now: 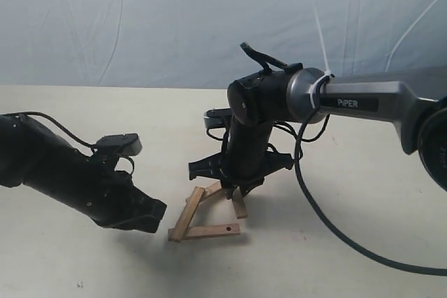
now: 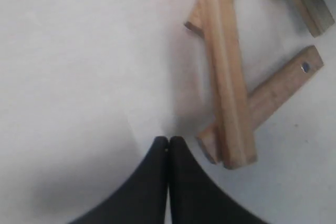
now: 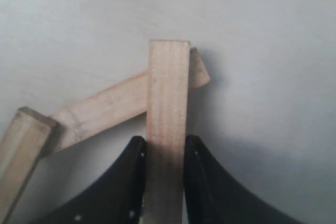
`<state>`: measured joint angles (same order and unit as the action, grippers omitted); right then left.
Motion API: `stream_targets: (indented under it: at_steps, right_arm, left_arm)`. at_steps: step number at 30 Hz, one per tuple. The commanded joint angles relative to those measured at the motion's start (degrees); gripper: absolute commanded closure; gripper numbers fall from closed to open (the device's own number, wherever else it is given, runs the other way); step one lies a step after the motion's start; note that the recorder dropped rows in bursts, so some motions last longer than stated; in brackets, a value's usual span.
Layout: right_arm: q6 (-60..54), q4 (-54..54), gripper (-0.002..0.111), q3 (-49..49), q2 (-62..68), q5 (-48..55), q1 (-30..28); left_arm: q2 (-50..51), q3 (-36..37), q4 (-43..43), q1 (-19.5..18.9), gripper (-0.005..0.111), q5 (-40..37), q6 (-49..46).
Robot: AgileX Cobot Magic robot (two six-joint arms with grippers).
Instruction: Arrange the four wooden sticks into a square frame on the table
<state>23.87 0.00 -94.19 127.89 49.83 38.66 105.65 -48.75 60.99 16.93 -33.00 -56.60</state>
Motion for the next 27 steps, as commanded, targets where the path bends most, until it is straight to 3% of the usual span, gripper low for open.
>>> stream_targets:
  at_steps: [1, 9, 16, 27]
  right_arm:
    - [0.3, -0.4, 0.109, -0.4, -0.2, -0.8, -0.3]
    - [0.3, 0.4, 0.109, -0.4, -0.2, -1.5, -0.3]
    - [0.3, 0.9, 0.109, -0.4, -0.2, -1.3, 0.4]
    - [1.1, 2.1, 0.109, -0.4, 2.2, -1.8, 2.2]
  left_arm:
    - [1.1, -0.2, -1.0, 4.3, 0.107, 0.0, 0.5]
    - [3.8, -0.2, 3.1, 4.9, 0.107, 4.0, -0.2]
    - [3.8, -0.2, 13.8, 4.9, 0.107, 4.1, -8.9]
    - [3.8, -0.2, 16.4, 4.9, 0.107, 3.9, -11.7]
